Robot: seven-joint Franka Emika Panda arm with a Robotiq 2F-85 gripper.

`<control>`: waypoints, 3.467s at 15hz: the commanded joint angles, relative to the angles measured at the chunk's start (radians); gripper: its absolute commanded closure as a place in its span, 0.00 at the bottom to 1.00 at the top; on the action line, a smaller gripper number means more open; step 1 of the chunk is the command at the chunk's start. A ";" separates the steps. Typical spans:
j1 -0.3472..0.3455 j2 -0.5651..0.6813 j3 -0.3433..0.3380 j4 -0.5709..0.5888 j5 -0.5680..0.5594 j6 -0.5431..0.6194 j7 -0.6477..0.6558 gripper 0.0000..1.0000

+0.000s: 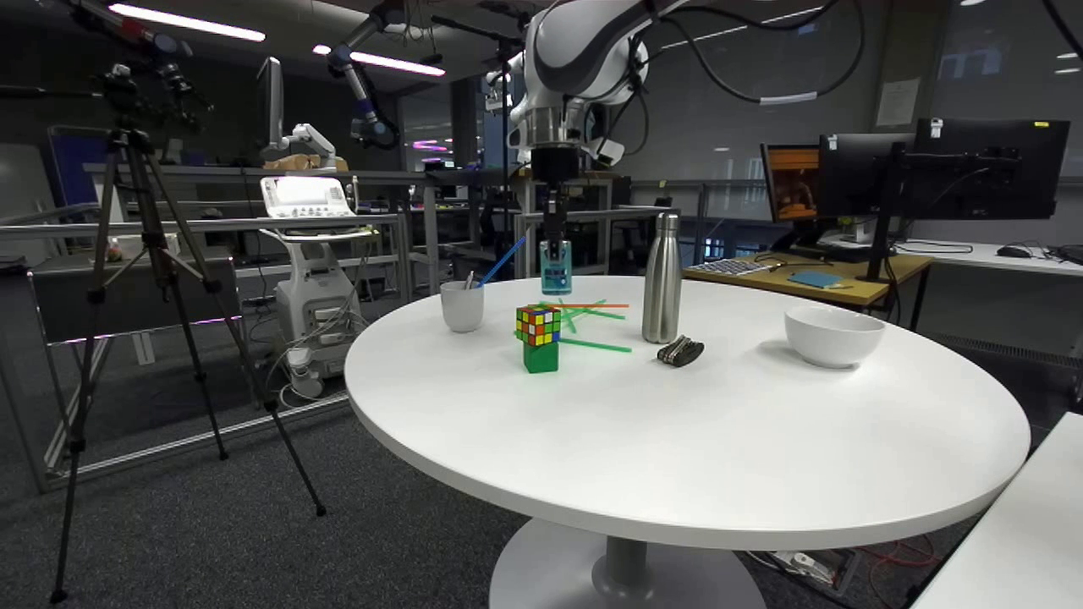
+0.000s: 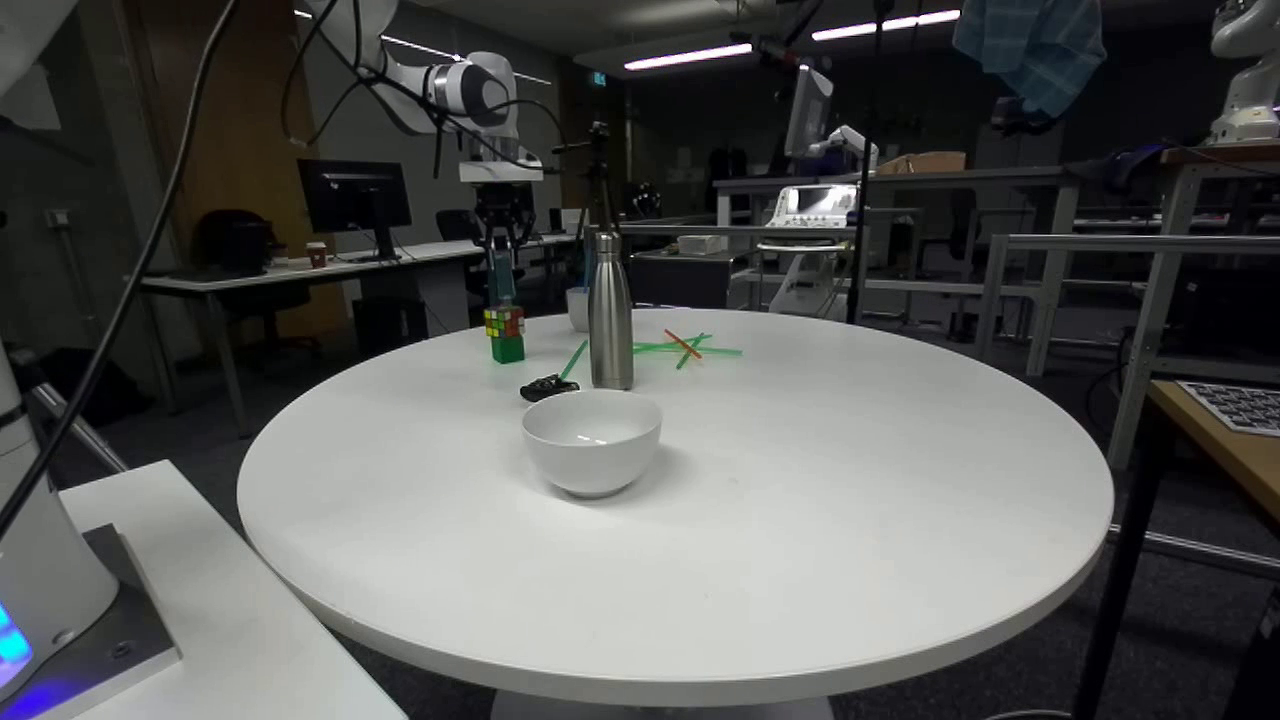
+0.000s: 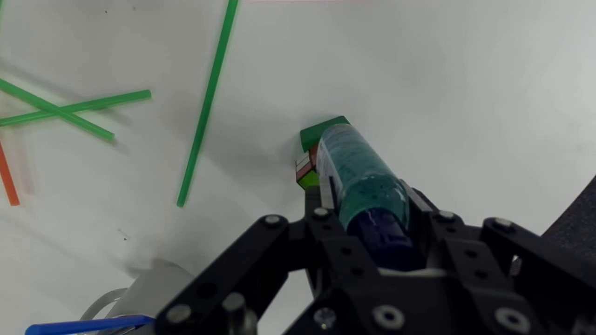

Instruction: Put the blue bottle on top of the block

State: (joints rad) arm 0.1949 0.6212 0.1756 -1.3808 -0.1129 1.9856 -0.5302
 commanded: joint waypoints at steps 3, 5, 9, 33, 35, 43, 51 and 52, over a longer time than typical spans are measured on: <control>0.020 0.078 0.008 0.147 -0.031 -0.085 -0.011 0.90; 0.026 0.094 0.009 0.173 -0.031 -0.095 -0.013 0.90; 0.037 0.129 0.009 0.224 -0.032 -0.119 -0.017 0.90; 0.038 0.176 0.006 0.274 -0.022 -0.127 -0.017 0.90; 0.038 0.177 0.005 0.275 -0.022 -0.127 -0.016 0.90; 0.036 0.185 0.004 0.282 -0.019 -0.140 -0.015 0.90; 0.038 0.192 0.003 0.289 -0.022 -0.157 -0.014 0.38; 0.038 0.192 0.003 0.290 -0.021 -0.157 -0.014 0.32</control>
State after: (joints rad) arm 0.2332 0.7810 0.1759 -1.1645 -0.1181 1.8838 -0.5388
